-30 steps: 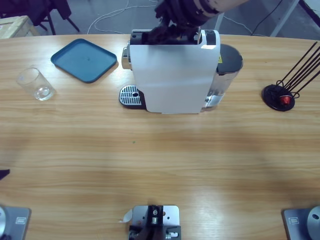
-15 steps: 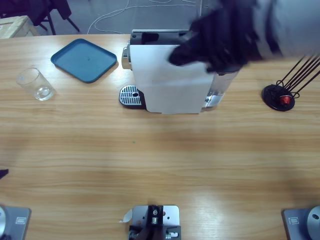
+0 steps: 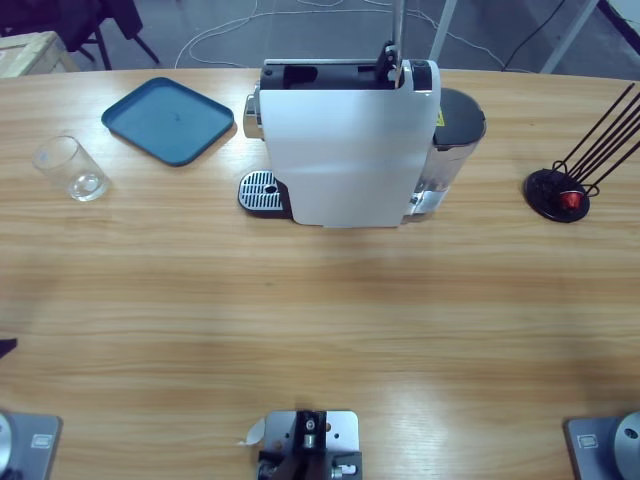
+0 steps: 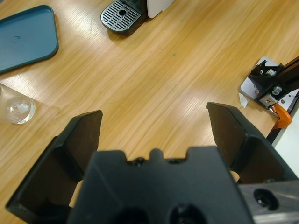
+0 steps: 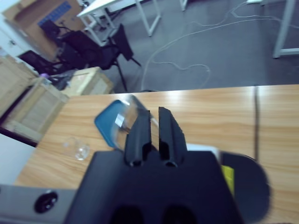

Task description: Pour coffee

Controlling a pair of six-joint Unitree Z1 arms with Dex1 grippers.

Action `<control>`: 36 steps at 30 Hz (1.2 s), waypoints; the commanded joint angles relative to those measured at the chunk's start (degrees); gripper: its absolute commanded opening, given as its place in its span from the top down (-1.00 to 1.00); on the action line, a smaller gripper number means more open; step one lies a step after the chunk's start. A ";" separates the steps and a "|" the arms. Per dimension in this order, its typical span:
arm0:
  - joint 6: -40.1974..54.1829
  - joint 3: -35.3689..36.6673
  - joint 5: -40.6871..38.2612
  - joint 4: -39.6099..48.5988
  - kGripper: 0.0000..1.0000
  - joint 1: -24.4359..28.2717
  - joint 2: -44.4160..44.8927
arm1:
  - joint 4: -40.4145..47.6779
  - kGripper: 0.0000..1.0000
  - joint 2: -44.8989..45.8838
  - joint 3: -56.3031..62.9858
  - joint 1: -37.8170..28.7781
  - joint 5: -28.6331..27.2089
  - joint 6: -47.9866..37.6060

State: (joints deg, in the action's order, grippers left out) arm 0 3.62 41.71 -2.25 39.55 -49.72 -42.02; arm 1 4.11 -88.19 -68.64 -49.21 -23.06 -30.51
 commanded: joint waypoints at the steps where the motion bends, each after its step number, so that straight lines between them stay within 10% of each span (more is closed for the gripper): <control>1: 0.25 -1.25 1.02 0.09 -0.94 0.50 1.21 | 4.88 1.00 -7.53 -0.43 -0.66 10.89 -1.31; 36: 0.11 -1.20 1.48 0.09 -0.94 0.50 1.08 | -4.21 1.00 -30.40 0.47 -4.39 14.13 -3.61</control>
State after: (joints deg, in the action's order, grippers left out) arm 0 3.62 41.70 -2.25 39.54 -49.71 -41.98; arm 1 2.56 -107.38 -75.56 -52.24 -9.31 -32.21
